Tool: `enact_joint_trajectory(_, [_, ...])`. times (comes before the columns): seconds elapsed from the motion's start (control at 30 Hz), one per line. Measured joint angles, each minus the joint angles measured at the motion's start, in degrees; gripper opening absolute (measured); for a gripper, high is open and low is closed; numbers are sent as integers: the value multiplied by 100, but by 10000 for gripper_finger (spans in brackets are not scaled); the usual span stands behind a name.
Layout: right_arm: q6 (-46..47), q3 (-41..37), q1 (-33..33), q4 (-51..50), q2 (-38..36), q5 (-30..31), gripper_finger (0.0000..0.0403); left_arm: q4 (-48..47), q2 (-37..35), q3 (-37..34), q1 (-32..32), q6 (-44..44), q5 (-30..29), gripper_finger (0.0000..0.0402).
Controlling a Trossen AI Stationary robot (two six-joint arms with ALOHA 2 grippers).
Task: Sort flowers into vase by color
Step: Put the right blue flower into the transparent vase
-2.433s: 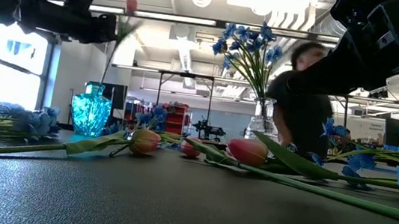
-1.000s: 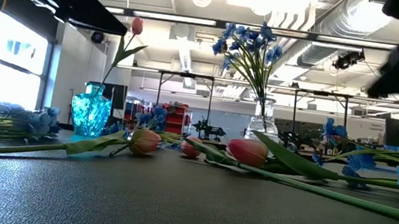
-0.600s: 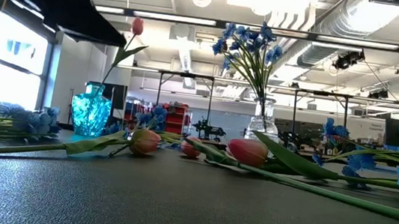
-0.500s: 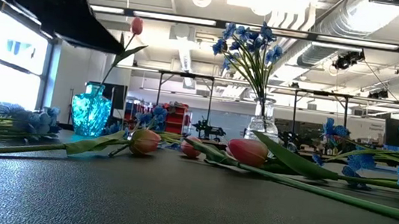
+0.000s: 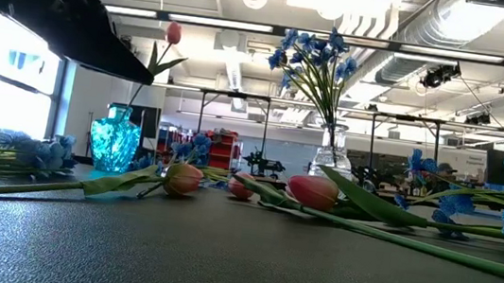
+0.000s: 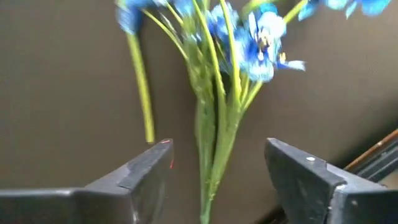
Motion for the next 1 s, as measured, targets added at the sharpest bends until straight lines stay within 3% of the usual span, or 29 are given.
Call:
enact_joint_trajectory(0.33, [-184,-848,0,1535,448,-186,240,12,-2,-1,3,-3,1,44])
enact_joint_trajectory(0.6, [-287,-1067,-238,1636,425,-59,200,14,-2,-1,32,-1,1,44])
enact_joint_trajectory(0.77, [-449,-1074,-429,1605,431,113,148,14,-2,-1,147,-1,2,44])
enact_joint_trajectory(1.0, [-449,-1080,-448,1571,435,296,37,14,-2,-1,216,0,1,44])
